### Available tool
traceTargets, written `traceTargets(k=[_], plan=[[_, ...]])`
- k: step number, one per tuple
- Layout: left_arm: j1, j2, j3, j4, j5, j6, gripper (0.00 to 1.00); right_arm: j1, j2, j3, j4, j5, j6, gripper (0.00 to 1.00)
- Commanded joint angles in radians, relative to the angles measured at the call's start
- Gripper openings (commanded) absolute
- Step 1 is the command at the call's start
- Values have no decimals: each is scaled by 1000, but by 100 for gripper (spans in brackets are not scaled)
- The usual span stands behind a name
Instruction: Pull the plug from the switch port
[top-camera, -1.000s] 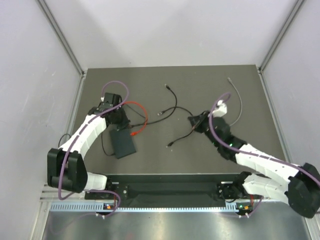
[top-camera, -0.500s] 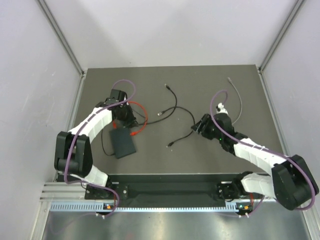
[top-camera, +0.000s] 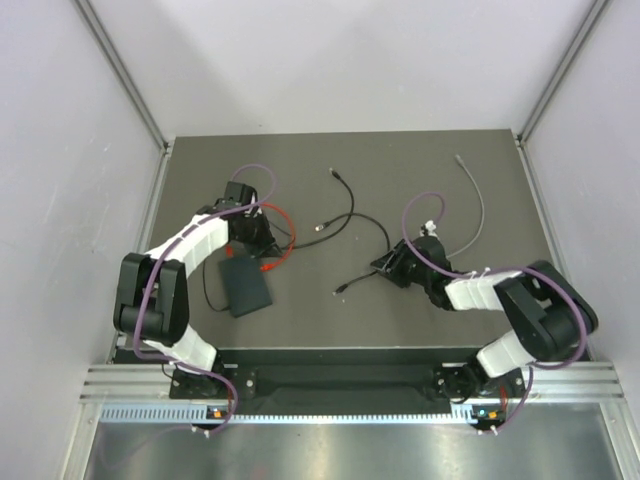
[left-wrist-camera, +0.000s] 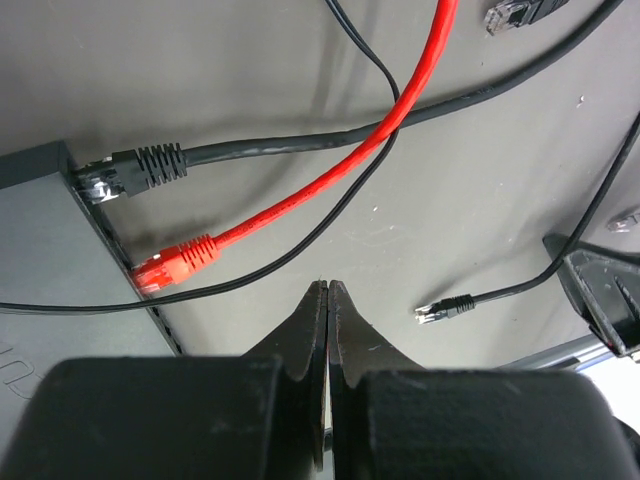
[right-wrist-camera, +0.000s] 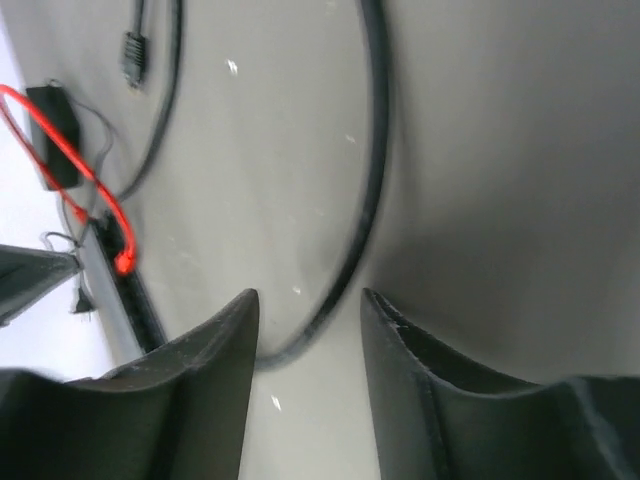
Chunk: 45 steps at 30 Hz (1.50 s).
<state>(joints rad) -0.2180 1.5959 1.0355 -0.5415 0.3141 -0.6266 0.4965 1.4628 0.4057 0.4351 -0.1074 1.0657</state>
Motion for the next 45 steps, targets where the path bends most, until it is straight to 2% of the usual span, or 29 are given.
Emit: traceTargets(k=[1, 3, 4, 6, 10, 15, 22, 26, 29, 30, 32, 33, 36, 37, 39, 42, 45], plan=[[-1, -42, -6, 32, -12, 28, 0, 20, 92, 15, 186, 12, 97, 37], [-1, -53, -6, 28, -23, 31, 0, 25, 126, 21, 266, 14, 132, 27], [-1, -54, -5, 26, -21, 33, 0, 25, 148, 36, 272, 21, 141, 14], [-1, -59, -5, 25, -26, 34, 0, 24, 146, 41, 306, 38, 154, 0], [-1, -63, -8, 26, -33, 36, 0, 10, 41, -8, 341, 130, 169, 0], [0, -65, -11, 28, -29, 36, 0, -126, -80, -54, 333, 135, 200, 0], [5, -76, -9, 23, -41, 39, 0, -320, -238, -58, 104, 126, 195, 0], [9, -83, -3, 14, -49, 48, 0, -453, -234, -36, 3, 62, 117, 0], [11, -90, 12, -14, -78, 54, 0, -487, -226, -31, -60, 31, 54, 0], [12, -91, 21, -20, -84, 53, 0, -539, -225, -24, -81, 31, 31, 1], [14, -90, 29, -46, -121, 38, 0, -552, -220, 1, -168, 37, -47, 6], [22, -88, 34, -55, -128, 28, 0, -552, -220, 16, -180, 41, -73, 20], [32, -83, 35, -83, -153, 13, 0, -552, -248, 37, -254, 58, -153, 46], [34, -83, 35, -89, -162, 14, 0, -552, -263, 47, -286, 72, -203, 52], [42, -88, 25, -90, -176, 19, 0, -550, -329, 70, -350, 103, -248, 59], [49, -99, 6, -86, -184, 25, 0, -510, -453, 106, -493, 197, -323, 62], [57, -117, -20, -84, -202, 21, 0, -362, -544, 146, -579, 289, -349, 69]])
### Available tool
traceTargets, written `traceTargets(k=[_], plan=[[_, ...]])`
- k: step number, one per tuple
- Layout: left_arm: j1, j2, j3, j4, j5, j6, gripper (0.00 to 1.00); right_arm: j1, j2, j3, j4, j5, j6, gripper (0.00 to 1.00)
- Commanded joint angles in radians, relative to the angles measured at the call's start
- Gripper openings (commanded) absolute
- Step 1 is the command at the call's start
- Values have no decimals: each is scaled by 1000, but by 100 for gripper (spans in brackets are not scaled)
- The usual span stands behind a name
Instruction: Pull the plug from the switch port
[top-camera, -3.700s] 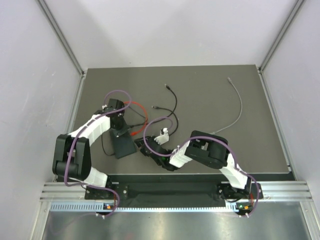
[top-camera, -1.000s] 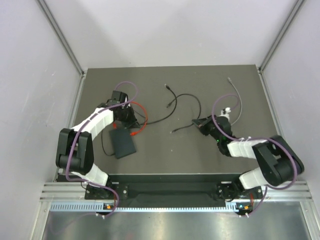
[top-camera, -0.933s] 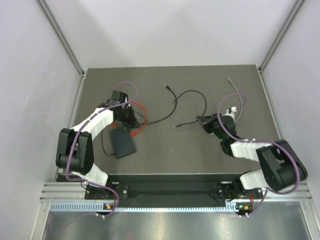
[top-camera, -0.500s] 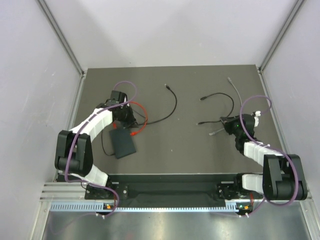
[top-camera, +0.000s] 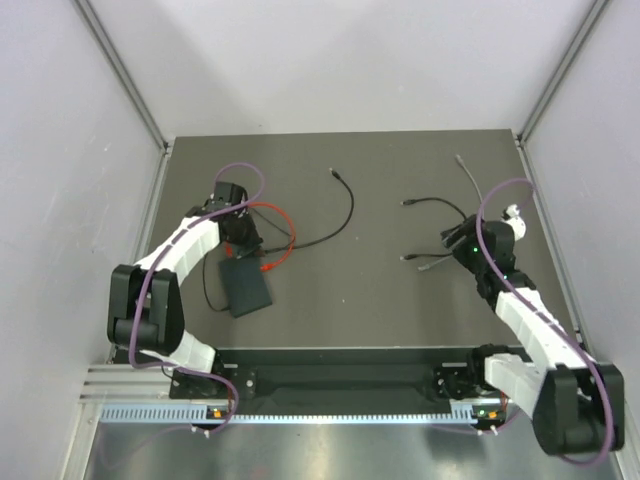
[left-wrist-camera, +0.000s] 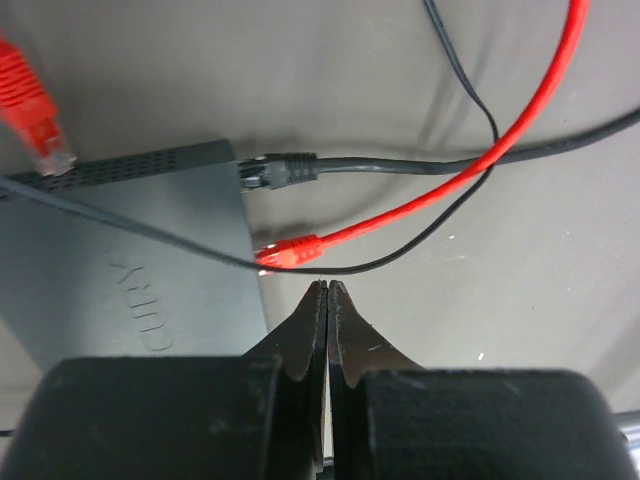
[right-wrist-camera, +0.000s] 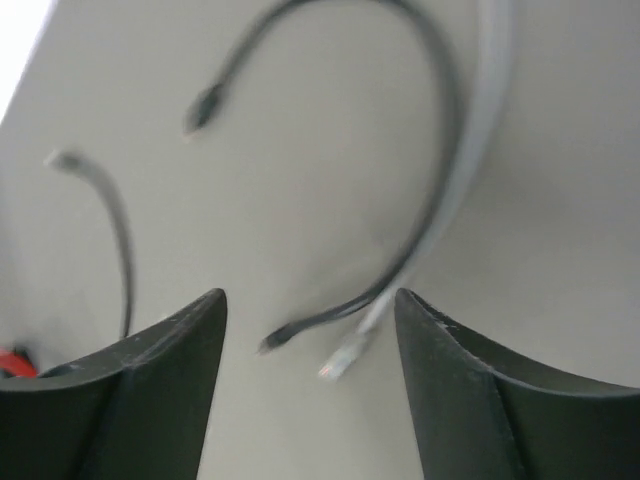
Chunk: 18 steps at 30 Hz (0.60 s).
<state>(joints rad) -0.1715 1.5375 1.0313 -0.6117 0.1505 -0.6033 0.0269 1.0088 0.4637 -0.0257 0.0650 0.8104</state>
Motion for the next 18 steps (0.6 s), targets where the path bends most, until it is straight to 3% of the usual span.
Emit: traceTargets(k=[1, 4, 5, 11, 12, 18], plan=[[12, -66, -23, -10, -43, -4, 0, 142, -96, 101, -143, 128, -90, 69], [17, -80, -46, -2, -54, -4, 0, 266, -66, 90, -45, 44, -32, 65], [18, -79, -50, -3, -57, -3, 0, 341, -40, 82, 89, 12, -8, 65], [27, -73, -63, -11, -83, 5, 0, 648, 315, 174, 404, -28, 93, 64], [29, -76, -71, -10, -89, 5, 0, 669, 408, 202, 500, -45, 107, 64], [44, -89, -100, -34, -179, -22, 0, 815, 727, 364, 717, -91, 210, 62]])
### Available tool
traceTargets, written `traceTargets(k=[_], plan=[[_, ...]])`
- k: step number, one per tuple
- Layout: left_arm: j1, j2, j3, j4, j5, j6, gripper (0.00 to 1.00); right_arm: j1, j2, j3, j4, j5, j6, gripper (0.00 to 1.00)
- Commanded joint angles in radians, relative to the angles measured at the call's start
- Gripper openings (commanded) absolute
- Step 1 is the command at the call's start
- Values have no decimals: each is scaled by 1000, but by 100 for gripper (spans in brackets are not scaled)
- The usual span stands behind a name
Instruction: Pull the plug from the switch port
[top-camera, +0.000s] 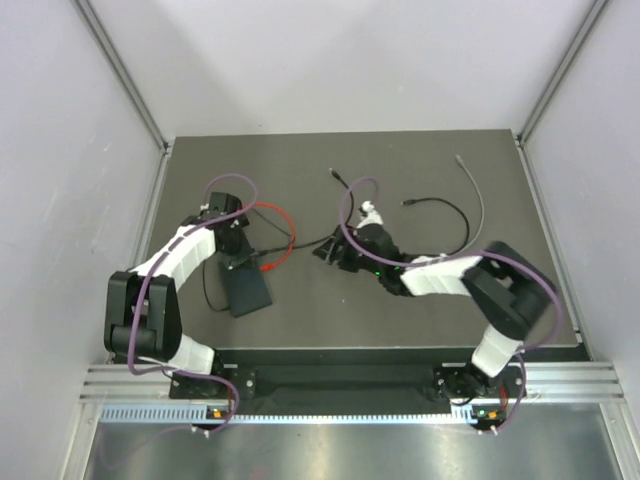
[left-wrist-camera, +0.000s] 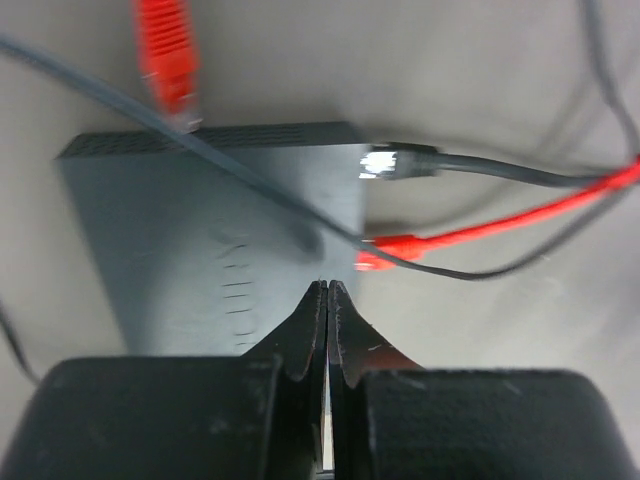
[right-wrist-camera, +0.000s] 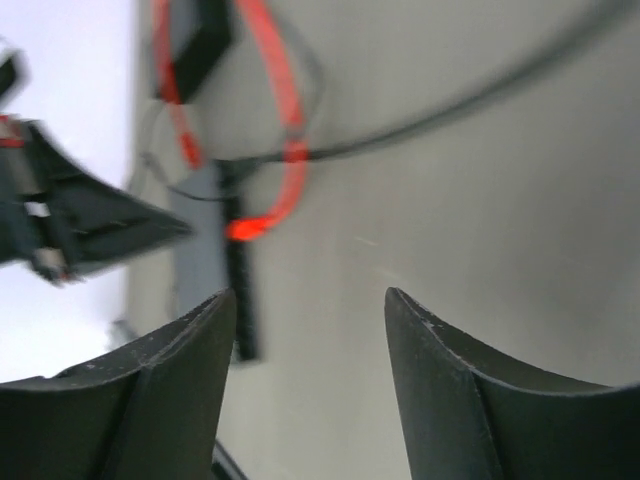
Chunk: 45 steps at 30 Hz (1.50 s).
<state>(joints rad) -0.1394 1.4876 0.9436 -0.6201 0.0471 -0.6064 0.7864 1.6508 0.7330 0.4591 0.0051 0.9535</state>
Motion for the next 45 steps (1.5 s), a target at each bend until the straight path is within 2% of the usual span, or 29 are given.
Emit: traceTargets(k=[1, 5, 8, 12, 18, 31, 36, 45], plan=[[14, -44, -17, -39, -90, -44, 0, 69, 118, 104, 312, -30, 98, 60], [17, -75, -42, -50, -116, -101, 0, 128, 257, 164, 455, -39, 183, 54], [18, -95, -65, -50, -130, -131, 0, 152, 345, 215, 498, -48, 238, 51], [20, -104, -81, -56, -138, -159, 0, 180, 408, 264, 461, -10, 277, 47], [30, -98, -100, -55, -101, -174, 0, 205, 487, 305, 457, 18, 324, 46], [38, -118, -137, -47, -73, -191, 0, 240, 580, 355, 449, 79, 407, 44], [38, -122, -146, -44, -72, -194, 0, 246, 613, 378, 463, 87, 470, 40], [38, -139, -149, -50, -72, -194, 0, 277, 627, 402, 414, 156, 508, 38]])
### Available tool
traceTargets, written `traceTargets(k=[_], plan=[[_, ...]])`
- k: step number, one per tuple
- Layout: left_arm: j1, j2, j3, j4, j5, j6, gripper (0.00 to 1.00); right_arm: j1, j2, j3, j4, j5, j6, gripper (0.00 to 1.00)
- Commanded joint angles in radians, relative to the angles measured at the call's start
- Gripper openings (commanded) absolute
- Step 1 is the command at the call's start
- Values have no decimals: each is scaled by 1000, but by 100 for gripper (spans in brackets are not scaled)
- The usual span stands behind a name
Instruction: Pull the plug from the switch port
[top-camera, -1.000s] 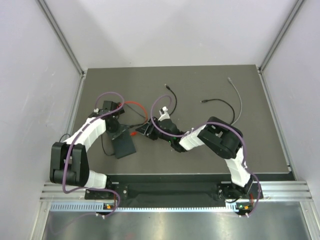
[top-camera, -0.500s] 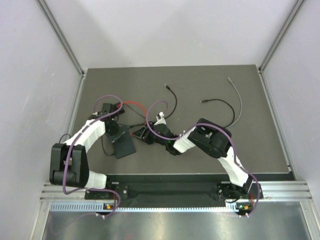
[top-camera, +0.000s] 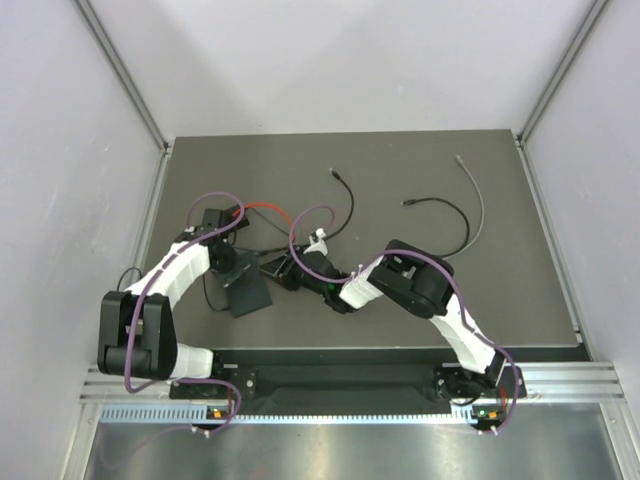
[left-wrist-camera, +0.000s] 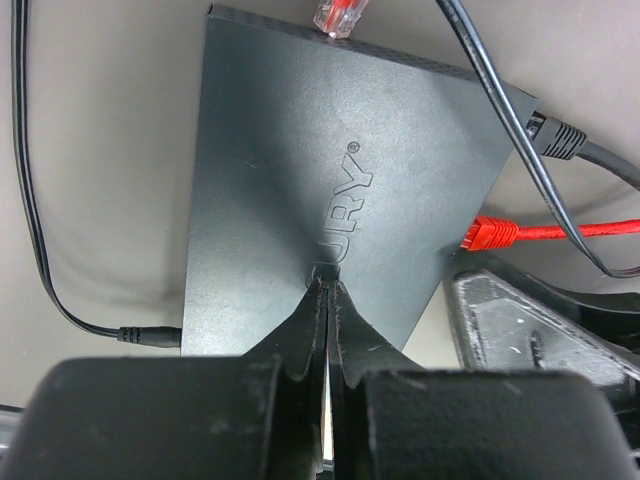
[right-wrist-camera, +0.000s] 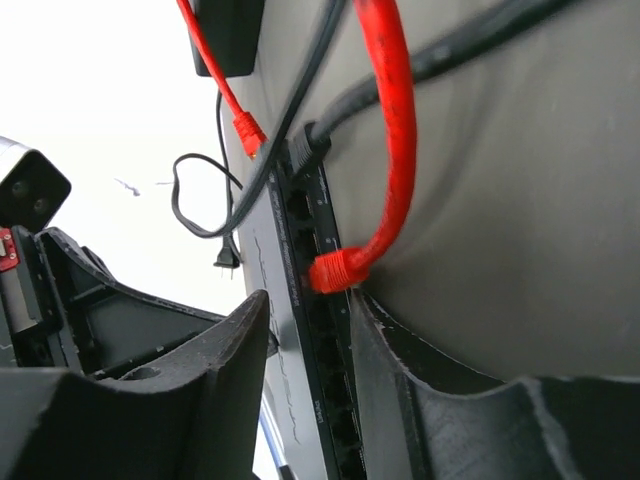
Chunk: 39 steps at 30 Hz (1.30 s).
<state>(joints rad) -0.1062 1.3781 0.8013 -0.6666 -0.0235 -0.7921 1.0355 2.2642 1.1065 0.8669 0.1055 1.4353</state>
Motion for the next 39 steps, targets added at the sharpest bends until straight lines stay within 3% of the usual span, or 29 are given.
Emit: traceTargets(k=[1, 12, 25, 35, 39], plan=[[5, -28, -7, -7, 0, -9, 0, 29, 15, 30, 3, 59, 33, 38], [5, -36, -30, 1, 4, -16, 0, 46, 57, -2, 101, 155, 108, 35], [5, -48, -39, -5, 0, -18, 0, 61, 98, -5, 69, 206, 223, 31], [5, -57, -44, -13, -4, -15, 0, 70, 110, 32, -41, 211, 243, 19], [7, -57, -50, -14, -7, -18, 0, 69, 113, 44, -103, 198, 241, 5]])
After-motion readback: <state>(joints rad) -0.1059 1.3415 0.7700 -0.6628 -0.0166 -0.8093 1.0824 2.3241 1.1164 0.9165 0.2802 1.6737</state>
